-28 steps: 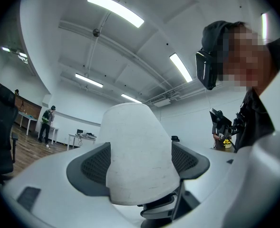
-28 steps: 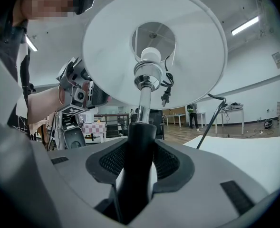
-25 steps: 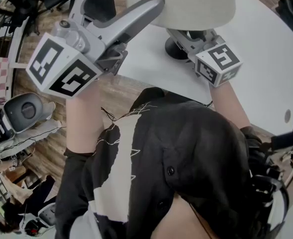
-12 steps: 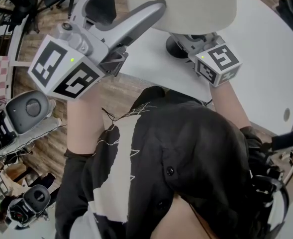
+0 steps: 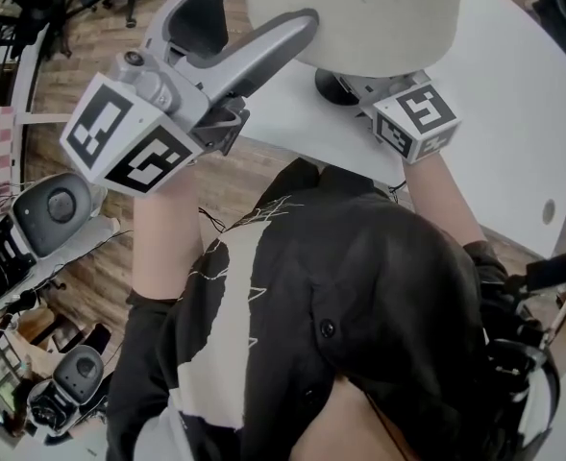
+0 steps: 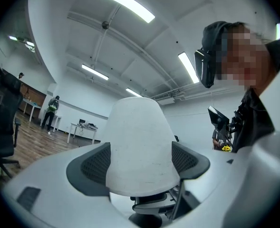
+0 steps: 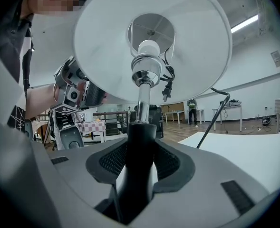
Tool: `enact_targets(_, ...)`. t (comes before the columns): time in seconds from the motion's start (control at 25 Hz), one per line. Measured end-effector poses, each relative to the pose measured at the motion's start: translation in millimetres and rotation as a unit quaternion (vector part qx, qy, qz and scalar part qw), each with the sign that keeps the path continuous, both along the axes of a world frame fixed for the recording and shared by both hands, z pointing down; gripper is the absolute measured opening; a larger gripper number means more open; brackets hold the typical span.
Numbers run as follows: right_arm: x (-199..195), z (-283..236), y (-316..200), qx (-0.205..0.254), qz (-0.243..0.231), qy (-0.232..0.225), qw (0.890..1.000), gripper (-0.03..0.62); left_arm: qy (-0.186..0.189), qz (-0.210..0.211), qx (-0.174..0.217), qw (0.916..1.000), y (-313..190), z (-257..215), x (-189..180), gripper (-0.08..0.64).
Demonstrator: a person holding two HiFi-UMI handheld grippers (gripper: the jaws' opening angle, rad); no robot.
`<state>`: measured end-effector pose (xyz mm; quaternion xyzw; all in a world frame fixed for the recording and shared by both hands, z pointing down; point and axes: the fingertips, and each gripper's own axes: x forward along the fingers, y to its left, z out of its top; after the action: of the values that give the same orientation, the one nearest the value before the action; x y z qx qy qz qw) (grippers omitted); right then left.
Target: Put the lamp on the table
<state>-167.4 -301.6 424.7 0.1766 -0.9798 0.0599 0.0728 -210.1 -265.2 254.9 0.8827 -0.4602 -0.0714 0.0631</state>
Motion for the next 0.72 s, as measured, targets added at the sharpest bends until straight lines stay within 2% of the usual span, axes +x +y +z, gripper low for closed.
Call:
enact_targets(0.16, 1.1, -8.8, 0.1, -0.006, 0.001, 0.002, 1.000, 0.163, 0.008, -0.004, -0.006, 0.9999, 0.2, -5.9, 0.1, 0.413)
enact_targets(0.44, -2.8, -4.2, 0.7, -0.009, 0.009, 0.002, 1.000, 0.161, 0.007, -0.021, 0.008, 0.9997, 3.9, -4.6, -0.7, 0.413)
enact_targets(0.72, -8.2, -5.7, -5.5, -0.019, 0.016, 0.007, 1.000, 0.159, -0.020, -0.024, 0.012, 0.9994, 5.1, -11.8, 3.6, 0.413)
